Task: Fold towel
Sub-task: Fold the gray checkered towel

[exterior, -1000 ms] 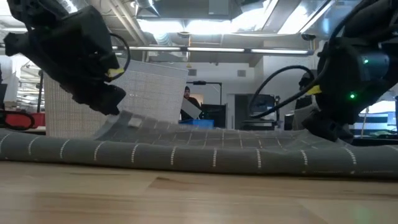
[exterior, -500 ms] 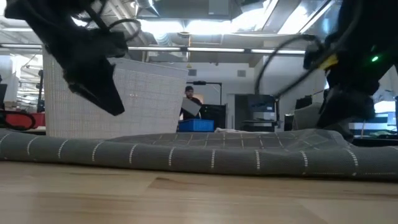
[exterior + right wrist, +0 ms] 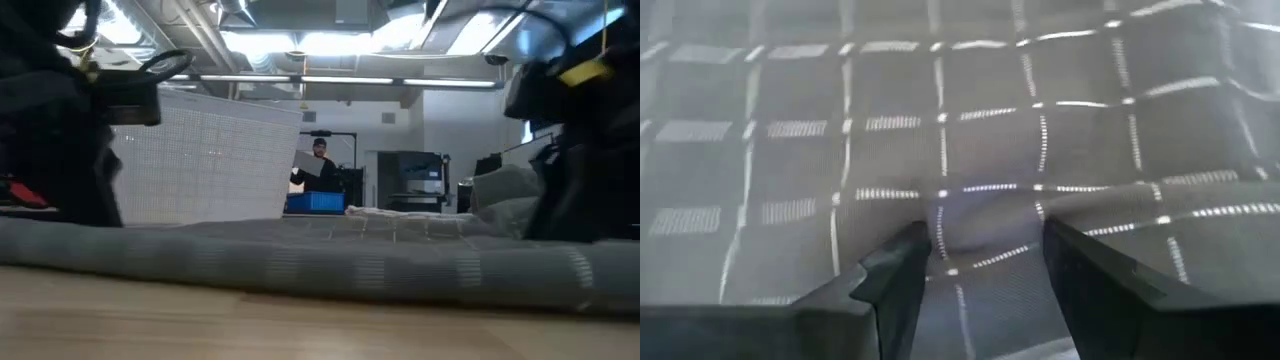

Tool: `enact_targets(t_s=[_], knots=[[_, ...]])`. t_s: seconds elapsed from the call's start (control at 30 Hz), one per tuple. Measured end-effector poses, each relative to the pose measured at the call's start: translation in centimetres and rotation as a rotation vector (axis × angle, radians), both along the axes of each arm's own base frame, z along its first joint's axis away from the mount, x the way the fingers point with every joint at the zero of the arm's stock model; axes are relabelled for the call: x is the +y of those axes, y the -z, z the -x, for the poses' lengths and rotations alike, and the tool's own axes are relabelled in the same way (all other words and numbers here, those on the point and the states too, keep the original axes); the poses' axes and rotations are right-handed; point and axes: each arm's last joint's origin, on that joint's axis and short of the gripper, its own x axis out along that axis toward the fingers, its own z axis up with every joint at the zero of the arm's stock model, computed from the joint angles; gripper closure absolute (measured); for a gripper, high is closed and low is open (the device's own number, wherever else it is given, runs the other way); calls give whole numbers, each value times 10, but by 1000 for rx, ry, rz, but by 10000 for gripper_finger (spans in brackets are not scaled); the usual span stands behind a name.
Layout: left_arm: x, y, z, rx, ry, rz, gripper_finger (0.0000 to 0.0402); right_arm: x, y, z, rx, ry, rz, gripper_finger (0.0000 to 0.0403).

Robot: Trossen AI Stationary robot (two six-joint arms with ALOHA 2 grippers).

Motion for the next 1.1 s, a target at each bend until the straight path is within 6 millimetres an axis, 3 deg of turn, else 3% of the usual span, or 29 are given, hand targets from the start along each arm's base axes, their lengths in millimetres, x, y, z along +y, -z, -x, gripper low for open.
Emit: enact_targets(t_s=[0.27,0.4,0.53,0.67,0.77,0.87,1.0,1.1], knots=[[35,-14,24,107,-128,-310,254,24,-11,-9,-184,-75,-175,199],[49,-25,26,63,-244,-324,254,29,-20,-16,-246,-139,-162,199],[43,-44,19,-62,-246,-242,254,30,-46,-19,-235,-197,-73,199],[30,-54,14,-176,-196,-178,254,22,-64,-14,-206,-111,94,199],[25,-48,16,-176,-190,-145,254,16,-61,-12,-230,-6,138,199],[22,-33,23,-116,-217,-96,254,11,-46,-15,-230,53,95,199],[15,-16,26,-37,-265,-10,254,11,-22,-14,-141,13,92,199],[7,-10,18,-82,-322,82,254,8,-13,-8,-21,-80,143,199]])
